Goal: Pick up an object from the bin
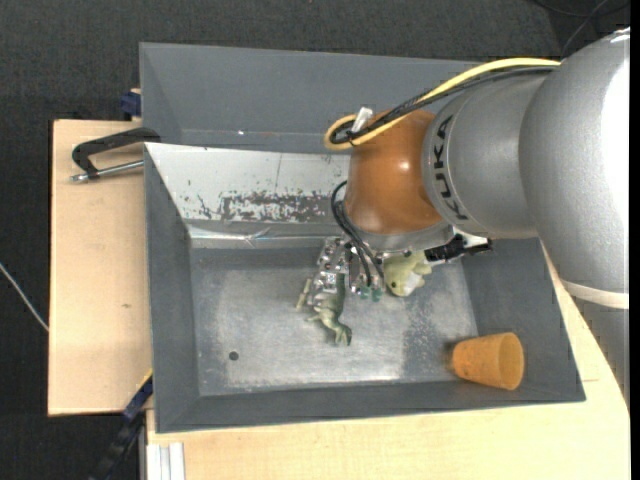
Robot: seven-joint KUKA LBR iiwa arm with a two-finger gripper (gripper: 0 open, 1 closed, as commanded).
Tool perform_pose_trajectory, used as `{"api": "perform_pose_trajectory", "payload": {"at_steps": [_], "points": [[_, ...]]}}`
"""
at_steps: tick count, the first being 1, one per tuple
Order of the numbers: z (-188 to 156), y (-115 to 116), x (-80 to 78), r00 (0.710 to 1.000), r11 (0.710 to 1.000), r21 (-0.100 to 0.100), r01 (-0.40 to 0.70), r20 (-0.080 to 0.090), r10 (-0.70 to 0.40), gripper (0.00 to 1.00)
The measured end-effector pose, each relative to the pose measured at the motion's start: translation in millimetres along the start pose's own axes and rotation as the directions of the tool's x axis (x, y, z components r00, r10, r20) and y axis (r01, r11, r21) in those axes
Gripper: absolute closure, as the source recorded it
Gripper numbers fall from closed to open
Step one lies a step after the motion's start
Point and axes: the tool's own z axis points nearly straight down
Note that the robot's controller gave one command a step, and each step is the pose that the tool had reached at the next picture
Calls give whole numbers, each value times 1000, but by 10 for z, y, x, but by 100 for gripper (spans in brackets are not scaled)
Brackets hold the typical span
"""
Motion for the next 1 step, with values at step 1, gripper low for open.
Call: {"api": "perform_pose_trajectory", "payload": {"at_steps": [1], "points": [[-1247, 220, -73, 863, 863, 2, 506, 8, -506, 100]]}}
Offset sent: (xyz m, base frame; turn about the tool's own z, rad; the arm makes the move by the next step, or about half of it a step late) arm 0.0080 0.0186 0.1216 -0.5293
